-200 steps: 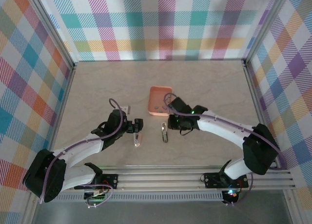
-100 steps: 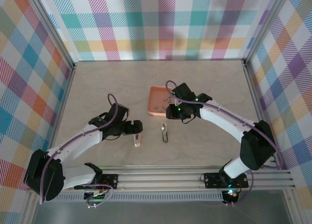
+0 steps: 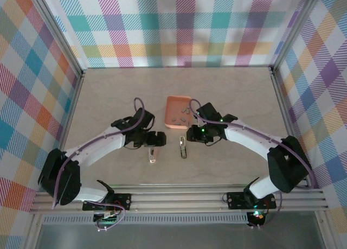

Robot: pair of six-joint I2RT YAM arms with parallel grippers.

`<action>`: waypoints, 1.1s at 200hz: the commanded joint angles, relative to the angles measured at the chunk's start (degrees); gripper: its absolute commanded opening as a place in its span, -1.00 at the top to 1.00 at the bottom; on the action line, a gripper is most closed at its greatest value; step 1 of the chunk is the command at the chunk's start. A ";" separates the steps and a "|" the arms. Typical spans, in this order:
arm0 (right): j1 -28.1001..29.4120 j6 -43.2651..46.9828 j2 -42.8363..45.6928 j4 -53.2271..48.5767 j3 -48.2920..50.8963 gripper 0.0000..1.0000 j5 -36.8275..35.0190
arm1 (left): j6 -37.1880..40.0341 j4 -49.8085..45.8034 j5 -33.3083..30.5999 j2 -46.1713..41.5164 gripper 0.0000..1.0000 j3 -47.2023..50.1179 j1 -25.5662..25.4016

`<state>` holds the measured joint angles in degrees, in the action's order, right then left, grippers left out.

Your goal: Load the staples into the stapler

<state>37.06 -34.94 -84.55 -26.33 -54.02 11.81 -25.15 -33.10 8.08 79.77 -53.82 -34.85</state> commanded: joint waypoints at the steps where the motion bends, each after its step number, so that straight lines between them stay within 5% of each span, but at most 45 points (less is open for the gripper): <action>1: -0.18 -8.11 2.93 5.98 5.75 0.40 6.95 | 3.08 6.19 7.23 5.71 -0.74 -5.24 -0.63; 95: 2.36 -23.55 4.62 24.05 19.50 0.36 11.78 | 5.77 14.64 23.48 28.06 -0.56 -21.94 -2.96; 170: 3.46 -26.10 -1.36 28.83 20.77 0.37 12.43 | 6.29 15.88 26.40 28.48 -0.43 -19.62 -4.00; 220: 3.41 -26.32 -2.92 27.88 21.71 0.44 10.36 | 6.45 16.13 27.95 26.79 -0.07 -17.40 -4.00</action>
<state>40.16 -60.53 -86.70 1.41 -33.21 23.05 -19.44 -17.56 33.80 109.12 -72.75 -38.17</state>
